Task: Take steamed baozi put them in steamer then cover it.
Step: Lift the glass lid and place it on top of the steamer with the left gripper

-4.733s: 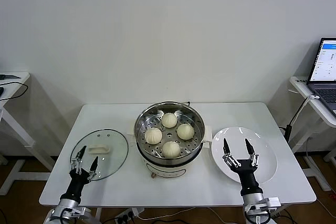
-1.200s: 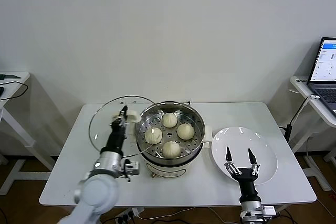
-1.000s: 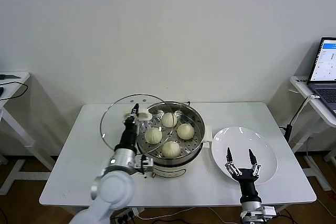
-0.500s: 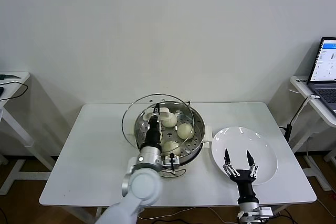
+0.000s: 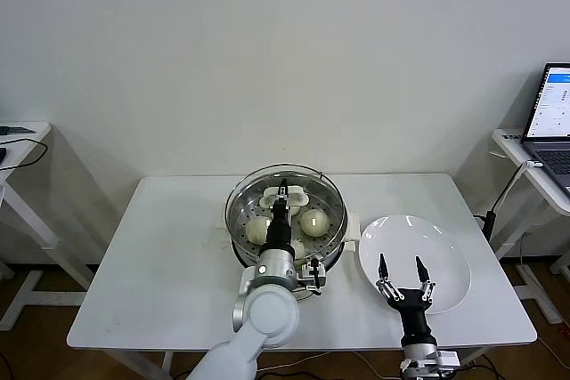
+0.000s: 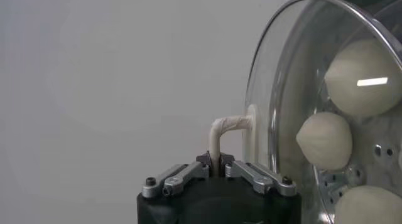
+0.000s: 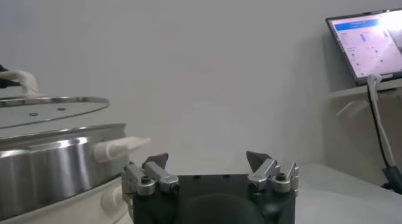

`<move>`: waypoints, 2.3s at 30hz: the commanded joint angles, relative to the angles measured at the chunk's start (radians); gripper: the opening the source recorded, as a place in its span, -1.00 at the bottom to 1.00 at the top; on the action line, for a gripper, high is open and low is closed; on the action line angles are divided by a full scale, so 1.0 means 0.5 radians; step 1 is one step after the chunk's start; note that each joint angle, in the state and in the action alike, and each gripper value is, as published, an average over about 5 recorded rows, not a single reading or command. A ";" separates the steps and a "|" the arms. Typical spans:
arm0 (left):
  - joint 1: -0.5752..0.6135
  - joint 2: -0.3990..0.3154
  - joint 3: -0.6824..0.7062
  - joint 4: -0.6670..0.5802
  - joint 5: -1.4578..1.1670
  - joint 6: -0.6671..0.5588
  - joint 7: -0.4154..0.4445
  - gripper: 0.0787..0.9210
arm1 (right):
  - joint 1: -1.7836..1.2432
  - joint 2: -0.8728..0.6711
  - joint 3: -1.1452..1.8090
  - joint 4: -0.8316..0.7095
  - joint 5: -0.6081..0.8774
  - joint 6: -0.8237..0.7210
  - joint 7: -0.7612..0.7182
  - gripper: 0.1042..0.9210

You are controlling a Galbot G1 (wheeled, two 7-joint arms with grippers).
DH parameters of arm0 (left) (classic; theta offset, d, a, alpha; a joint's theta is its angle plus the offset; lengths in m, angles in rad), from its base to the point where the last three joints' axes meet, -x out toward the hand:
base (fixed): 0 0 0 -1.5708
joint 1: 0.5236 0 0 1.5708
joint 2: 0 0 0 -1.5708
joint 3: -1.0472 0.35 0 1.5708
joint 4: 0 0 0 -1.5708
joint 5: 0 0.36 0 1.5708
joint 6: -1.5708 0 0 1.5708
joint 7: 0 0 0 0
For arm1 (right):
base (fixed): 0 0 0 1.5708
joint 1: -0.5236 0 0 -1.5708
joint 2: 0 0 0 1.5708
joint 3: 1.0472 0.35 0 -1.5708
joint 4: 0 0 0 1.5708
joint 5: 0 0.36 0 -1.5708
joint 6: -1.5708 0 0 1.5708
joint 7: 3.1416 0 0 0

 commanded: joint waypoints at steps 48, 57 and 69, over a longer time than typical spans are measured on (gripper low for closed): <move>0.085 -0.084 -0.066 0.139 0.074 -0.128 -0.149 -0.71 | 0.026 -0.006 -0.053 -0.037 -0.037 0.017 -0.006 0.76; 0.286 0.099 -0.042 -0.205 0.047 -0.115 -0.157 -0.15 | 0.044 -0.022 -0.063 -0.058 -0.031 0.027 -0.006 0.76; 0.692 0.358 -0.251 -0.905 -0.421 -0.139 -0.341 0.65 | 0.048 -0.052 -0.064 -0.018 -0.021 0.017 0.000 0.76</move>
